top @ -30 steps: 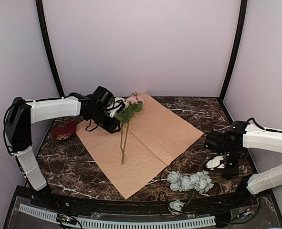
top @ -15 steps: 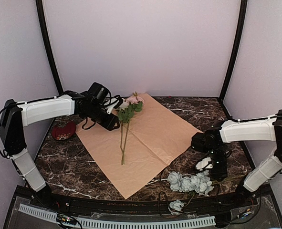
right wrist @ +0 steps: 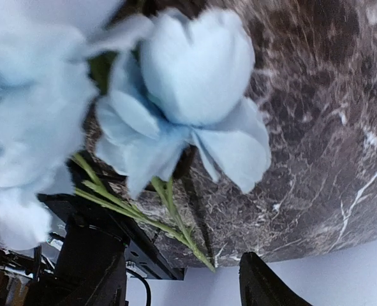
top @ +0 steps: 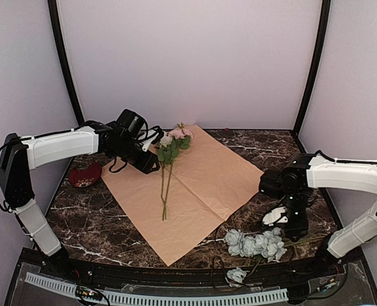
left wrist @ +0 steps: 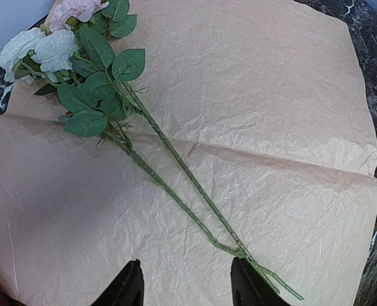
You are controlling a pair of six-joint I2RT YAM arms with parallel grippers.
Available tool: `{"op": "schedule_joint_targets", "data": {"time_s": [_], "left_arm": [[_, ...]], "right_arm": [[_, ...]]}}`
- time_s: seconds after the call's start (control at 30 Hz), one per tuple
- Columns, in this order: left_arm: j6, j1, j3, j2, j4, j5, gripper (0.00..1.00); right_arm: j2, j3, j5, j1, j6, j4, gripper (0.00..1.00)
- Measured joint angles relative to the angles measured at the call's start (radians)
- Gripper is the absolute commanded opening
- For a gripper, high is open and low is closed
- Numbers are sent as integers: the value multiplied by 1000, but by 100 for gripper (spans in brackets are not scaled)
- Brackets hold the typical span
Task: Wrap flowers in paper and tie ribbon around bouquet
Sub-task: Pick up the fake flower from the corner of the board.
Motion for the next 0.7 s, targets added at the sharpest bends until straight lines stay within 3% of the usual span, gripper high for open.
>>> {"op": "schedule_joint_targets", "data": {"time_s": [0.3,0.43,0.57,0.7], "left_arm": [[2,0,0,0,0,-2,49],[3,0,0,0,0,-2,49],[4,0,0,0,0,-2,50],[4,0,0,0,0,-2,50]], "right_arm": [[45,-65,-80,51,-48,72,60],[61,-91,-82,62,-65,131,32],[60,-111,-75,64,-72,167,27],[60,-121,-69,71,-81,183,2]]}}
